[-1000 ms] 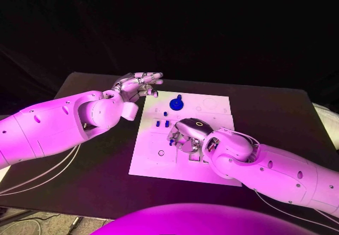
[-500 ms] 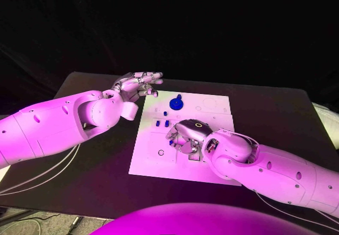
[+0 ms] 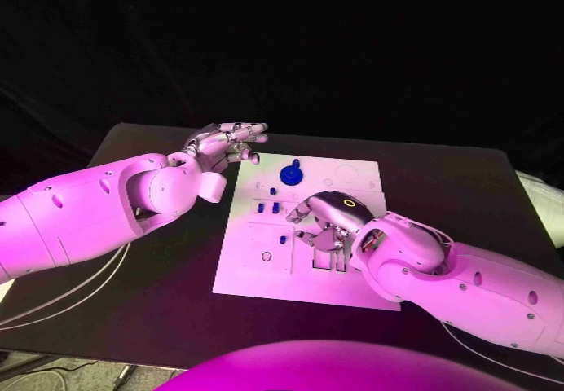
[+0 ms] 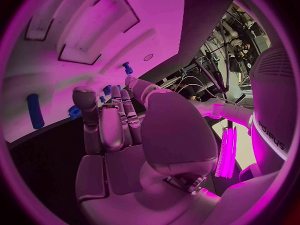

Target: Assemble the parts on the task board

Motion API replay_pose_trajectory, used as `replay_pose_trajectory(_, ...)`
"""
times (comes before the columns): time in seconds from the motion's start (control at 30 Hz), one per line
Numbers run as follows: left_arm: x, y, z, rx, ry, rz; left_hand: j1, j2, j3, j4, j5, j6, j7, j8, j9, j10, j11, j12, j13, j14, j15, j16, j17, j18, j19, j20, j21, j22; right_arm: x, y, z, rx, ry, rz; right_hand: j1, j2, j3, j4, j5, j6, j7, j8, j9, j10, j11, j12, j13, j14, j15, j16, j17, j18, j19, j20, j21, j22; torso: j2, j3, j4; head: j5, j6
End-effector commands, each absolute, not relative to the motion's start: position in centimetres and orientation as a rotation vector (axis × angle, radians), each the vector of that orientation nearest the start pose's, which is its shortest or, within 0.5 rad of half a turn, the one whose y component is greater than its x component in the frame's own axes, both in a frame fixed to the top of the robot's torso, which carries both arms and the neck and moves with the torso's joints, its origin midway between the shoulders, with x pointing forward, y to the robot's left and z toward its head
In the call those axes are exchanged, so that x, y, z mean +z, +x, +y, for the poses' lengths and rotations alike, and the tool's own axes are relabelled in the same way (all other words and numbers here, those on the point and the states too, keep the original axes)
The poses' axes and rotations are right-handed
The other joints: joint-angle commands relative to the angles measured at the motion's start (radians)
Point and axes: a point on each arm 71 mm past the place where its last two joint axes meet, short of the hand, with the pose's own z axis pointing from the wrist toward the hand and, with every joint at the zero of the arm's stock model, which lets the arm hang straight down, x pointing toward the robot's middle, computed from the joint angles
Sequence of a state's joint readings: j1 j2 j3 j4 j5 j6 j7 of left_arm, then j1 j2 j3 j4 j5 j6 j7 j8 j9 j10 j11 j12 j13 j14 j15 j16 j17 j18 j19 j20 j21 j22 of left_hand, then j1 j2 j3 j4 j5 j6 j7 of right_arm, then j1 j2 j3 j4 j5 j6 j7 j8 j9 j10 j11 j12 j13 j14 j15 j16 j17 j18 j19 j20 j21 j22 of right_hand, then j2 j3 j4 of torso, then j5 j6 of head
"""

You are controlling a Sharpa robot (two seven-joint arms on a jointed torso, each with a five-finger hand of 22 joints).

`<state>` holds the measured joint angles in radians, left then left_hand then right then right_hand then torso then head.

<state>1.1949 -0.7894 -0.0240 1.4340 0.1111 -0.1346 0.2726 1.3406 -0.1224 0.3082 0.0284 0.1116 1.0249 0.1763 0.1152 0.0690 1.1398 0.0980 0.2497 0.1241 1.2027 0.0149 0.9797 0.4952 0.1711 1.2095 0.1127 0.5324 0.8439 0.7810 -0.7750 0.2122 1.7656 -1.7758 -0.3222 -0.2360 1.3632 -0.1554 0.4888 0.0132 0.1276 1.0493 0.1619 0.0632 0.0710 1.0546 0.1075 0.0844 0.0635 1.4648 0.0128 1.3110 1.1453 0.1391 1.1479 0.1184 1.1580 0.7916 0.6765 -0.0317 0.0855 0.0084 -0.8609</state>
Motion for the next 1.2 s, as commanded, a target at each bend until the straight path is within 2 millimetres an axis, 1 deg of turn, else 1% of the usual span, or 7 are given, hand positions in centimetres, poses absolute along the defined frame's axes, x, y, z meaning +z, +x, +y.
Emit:
replay_pose_trajectory(0.03,-18.8,50.3,19.9,-1.678,-1.258,1.551,0.008,0.001,-0.005,0.000,-0.001,-0.007,-0.002,0.004,-0.001,-0.010,0.000,0.005,0.002,-0.005,0.001,0.006,-0.002,0.011,0.003,0.004,-0.007,-0.002,-22.8,38.8,-12.5,0.797,-0.141,1.645,-0.001,-0.006,-0.012,0.000,0.003,0.003,-0.002,0.002,0.000,0.008,0.000,0.004,0.001,0.030,0.008,-0.002,-0.004,0.013,-0.002,0.005,-0.007,-0.003,0.000,-0.0007,-0.0012,-0.006,0.004)
replay_pose_trajectory(0.27,-18.8,50.2,19.9,-1.677,-1.255,1.551,0.008,0.001,-0.005,0.000,-0.001,-0.007,-0.002,0.004,-0.001,-0.010,0.000,0.005,0.002,-0.005,0.001,0.006,-0.002,0.011,0.003,0.004,-0.007,-0.002,-21.4,39.9,-15.8,0.688,-0.167,1.654,-0.011,-0.026,-0.052,0.003,0.000,-0.010,-0.024,-0.001,-0.003,-0.007,-0.013,0.003,-0.001,0.024,-0.001,-0.022,-0.034,0.017,-0.018,-0.005,-0.028,-0.030,-0.001,-0.0012,-0.0063,-0.012,0.011)
replay_pose_trajectory(0.5,-18.8,50.2,19.9,-1.682,-1.254,1.552,0.009,0.002,-0.008,0.000,-0.002,-0.008,-0.002,0.004,-0.001,-0.011,0.000,0.007,0.002,-0.006,0.001,0.006,-0.002,0.011,0.003,0.004,-0.008,-0.002,-21.6,40.6,-17.4,0.602,-0.221,1.674,0.000,-0.031,-0.086,0.005,-0.006,-0.012,-0.037,0.000,-0.003,-0.017,-0.024,0.003,0.000,0.023,-0.007,-0.035,-0.051,0.019,-0.029,-0.016,-0.045,-0.049,0.000,-0.0009,-0.0035,-0.019,0.016)
replay_pose_trajectory(0.6,-18.8,50.2,19.9,-1.682,-1.254,1.552,0.009,0.002,-0.008,0.000,-0.002,-0.008,-0.002,0.004,-0.001,-0.011,0.000,0.007,0.002,-0.006,0.001,0.006,-0.002,0.011,0.003,0.004,-0.008,-0.002,-21.7,40.7,-17.6,0.589,-0.227,1.679,0.008,-0.029,-0.090,0.003,-0.010,-0.010,-0.038,0.001,-0.002,-0.015,-0.023,0.005,0.000,0.024,-0.007,-0.036,-0.052,0.019,-0.029,-0.017,-0.046,-0.050,-0.001,-0.0016,-0.0026,-0.018,0.018)
replay_pose_trajectory(0.7,-18.8,50.2,19.9,-1.682,-1.254,1.552,0.009,0.002,-0.008,0.000,-0.002,-0.008,-0.002,0.004,-0.001,-0.011,0.000,0.007,0.002,-0.006,0.001,0.006,-0.002,0.011,0.003,0.004,-0.008,-0.002,-21.9,40.9,-17.7,0.576,-0.231,1.685,0.012,-0.027,-0.091,0.003,-0.013,-0.009,-0.038,0.001,-0.002,-0.013,-0.023,0.006,0.000,0.024,-0.007,-0.036,-0.053,0.019,-0.028,-0.017,-0.046,-0.049,0.000,-0.0007,-0.0019,-0.019,0.018)
replay_pose_trajectory(0.87,-18.8,50.2,19.9,-1.682,-1.254,1.553,0.009,0.002,-0.008,0.000,-0.002,-0.008,-0.002,0.004,-0.001,-0.011,0.000,0.007,0.002,-0.006,0.001,0.006,-0.002,0.011,0.003,0.004,-0.008,-0.002,-22.2,41.3,-18.0,0.553,-0.232,1.697,0.020,-0.014,-0.090,0.006,-0.018,0.000,-0.037,0.003,-0.001,-0.006,-0.022,0.011,0.001,0.026,-0.007,-0.034,-0.049,0.018,-0.024,-0.018,-0.045,-0.046,0.000,-0.0015,-0.0025,-0.020,0.019)
replay_pose_trajectory(1.2,-18.9,50.3,19.9,-1.683,-1.255,1.558,0.009,0.002,-0.008,0.000,-0.002,-0.008,-0.002,0.004,-0.001,-0.011,0.000,0.007,0.002,-0.006,0.001,0.006,-0.002,0.011,0.003,0.004,-0.008,-0.002,-22.7,41.7,-18.4,0.518,-0.231,1.717,0.031,0.006,-0.077,0.011,-0.025,0.018,-0.035,0.006,0.001,0.011,-0.022,0.018,0.000,0.030,-0.007,-0.028,-0.042,0.016,-0.014,-0.018,-0.040,-0.038,0.000,-0.0008,-0.0026,-0.023,0.019)
